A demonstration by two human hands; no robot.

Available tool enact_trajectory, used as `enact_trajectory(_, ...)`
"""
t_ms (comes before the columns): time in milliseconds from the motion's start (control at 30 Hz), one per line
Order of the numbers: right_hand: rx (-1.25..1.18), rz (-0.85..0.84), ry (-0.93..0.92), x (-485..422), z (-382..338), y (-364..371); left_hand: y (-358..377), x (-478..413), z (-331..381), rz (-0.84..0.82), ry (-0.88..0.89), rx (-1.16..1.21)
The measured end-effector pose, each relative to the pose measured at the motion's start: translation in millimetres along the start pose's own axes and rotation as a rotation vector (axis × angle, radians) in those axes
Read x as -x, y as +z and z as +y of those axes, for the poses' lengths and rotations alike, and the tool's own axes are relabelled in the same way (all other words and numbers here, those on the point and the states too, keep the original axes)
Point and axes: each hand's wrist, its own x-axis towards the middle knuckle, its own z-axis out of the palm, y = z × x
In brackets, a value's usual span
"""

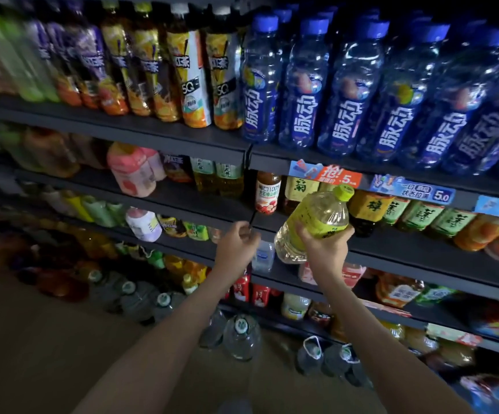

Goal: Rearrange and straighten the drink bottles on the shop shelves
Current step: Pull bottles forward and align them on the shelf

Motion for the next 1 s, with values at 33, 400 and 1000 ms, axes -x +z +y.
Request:
enact_trajectory(33, -0.025, 0.024, -0.007, -0.8, 0.4, 7.4, -3.4, -7.3, -1.8, 0.029, 0.004, -0.006)
enact_trajectory(400, -0.047, 0.331, -0.125, -23.2, 25.4, 87.5, -2.9, -95.4, -33.6, 0.114, 0.294, -0.029)
enact_trajectory(1000, 0.115, 0.474, -0.288, -32.1, 64.1, 127.3, 79.6, -196.2, -59.8, 0.011, 0.491, 0.083)
